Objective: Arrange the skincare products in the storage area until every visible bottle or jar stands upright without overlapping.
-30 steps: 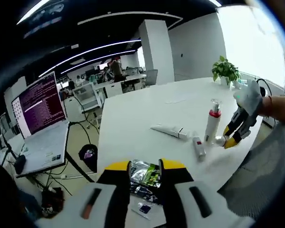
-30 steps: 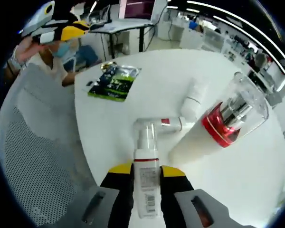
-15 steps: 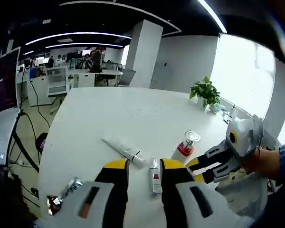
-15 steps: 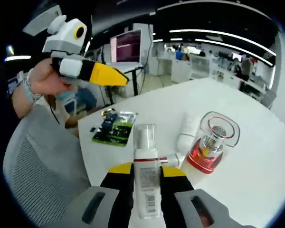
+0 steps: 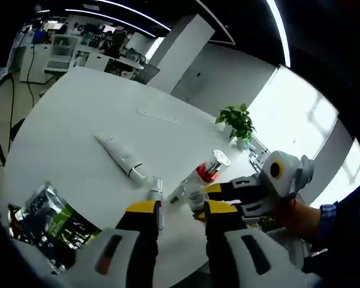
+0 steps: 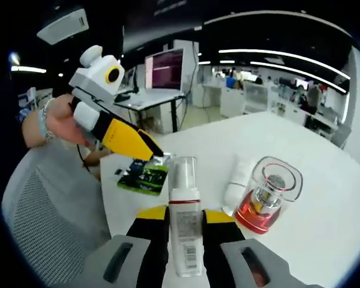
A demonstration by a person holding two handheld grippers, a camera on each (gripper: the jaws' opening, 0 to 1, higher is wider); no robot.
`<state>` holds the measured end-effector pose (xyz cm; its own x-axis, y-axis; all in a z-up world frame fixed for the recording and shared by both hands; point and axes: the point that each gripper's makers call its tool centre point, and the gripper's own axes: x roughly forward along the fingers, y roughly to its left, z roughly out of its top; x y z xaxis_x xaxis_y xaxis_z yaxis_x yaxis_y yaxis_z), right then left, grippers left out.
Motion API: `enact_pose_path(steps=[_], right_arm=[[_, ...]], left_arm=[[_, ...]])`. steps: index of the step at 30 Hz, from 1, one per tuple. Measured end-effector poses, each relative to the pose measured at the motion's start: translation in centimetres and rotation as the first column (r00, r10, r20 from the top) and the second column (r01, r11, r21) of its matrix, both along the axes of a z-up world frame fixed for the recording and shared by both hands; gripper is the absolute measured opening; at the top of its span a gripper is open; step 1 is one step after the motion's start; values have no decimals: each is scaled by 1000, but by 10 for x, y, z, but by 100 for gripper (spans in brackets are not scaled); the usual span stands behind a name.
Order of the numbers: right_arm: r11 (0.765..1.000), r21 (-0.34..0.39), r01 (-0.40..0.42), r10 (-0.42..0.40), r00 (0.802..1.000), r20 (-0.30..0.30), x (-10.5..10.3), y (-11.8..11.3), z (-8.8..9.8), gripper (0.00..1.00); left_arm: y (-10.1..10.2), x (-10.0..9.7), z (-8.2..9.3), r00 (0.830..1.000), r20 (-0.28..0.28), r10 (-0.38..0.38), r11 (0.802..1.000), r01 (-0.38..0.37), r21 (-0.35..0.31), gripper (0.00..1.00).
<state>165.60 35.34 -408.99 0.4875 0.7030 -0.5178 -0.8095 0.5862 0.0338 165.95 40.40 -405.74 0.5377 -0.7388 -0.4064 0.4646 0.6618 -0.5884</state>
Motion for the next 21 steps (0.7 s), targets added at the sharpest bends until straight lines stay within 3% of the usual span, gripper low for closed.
enact_pose_path(steps=[7, 15, 21], right_arm=[[998, 38, -52, 52, 999, 14, -6, 5, 8, 16], [984, -62, -164, 168, 984, 55, -22, 15, -4, 16], [985, -82, -151, 155, 987, 46, -20, 11, -7, 16]], left_arm=[[-12, -5, -2, 999, -22, -34, 999, 34, -34, 23], [-25, -10, 8, 997, 10, -79, 992, 79, -94, 14], [-37, -13, 12, 995, 11, -100, 984, 100, -145, 16]])
